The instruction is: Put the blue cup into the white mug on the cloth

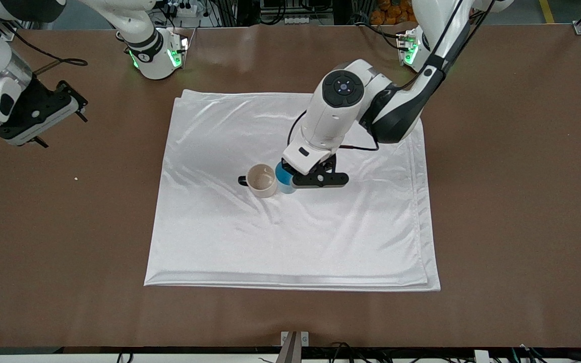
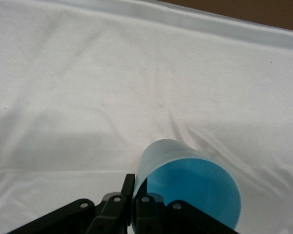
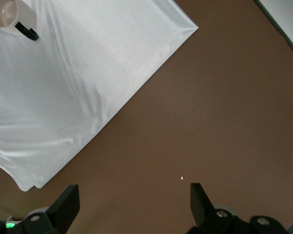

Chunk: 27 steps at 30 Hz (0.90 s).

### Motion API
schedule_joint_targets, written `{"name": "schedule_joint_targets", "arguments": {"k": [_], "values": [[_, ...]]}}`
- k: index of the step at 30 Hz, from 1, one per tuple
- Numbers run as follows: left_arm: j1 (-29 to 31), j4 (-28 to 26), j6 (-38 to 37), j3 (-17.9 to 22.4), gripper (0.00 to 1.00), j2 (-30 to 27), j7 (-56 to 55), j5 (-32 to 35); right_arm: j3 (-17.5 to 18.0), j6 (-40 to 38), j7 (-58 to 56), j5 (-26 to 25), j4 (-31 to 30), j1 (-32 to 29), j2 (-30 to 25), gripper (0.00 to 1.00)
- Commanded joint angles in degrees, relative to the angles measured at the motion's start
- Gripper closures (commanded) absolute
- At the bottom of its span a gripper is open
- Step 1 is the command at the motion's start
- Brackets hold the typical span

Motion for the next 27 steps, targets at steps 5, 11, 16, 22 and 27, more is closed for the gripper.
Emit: {"name": "schedule_joint_targets", "arguments": {"k": [5, 11, 16, 22, 27], "values": [[-6.6, 0.9, 5.79, 4.63, 1.0, 4.53, -4.6, 1.62, -0.55, -1.43, 5.25, 1.39, 1.42, -0.45, -0.97, 0.0], [-9.41, 1.86, 6.23, 6.21, 1.0, 6.12, -5.92, 1.62, -0.29, -1.79, 8.95, 1.39, 2.21, -0.27, -0.97, 0.0], [-10.82, 1.86, 6.23, 6.83, 1.0, 6.3, -6.27, 1.71, -0.2, -2.58, 9.39, 1.48, 2.3, -0.1, -0.89, 0.0], [-12.23, 1.86, 6.23, 6.92, 1.0, 7.35, -6.27, 1.71, -0.2, -2.67, 9.83, 1.57, 2.3, -0.09, -0.89, 0.0], [-12.58, 1.86, 6.23, 6.92, 1.0, 7.53, -6.18, 1.71, -0.73, -2.84, 9.74, 2.35, 2.21, -1.23, -0.62, 0.0]]}}
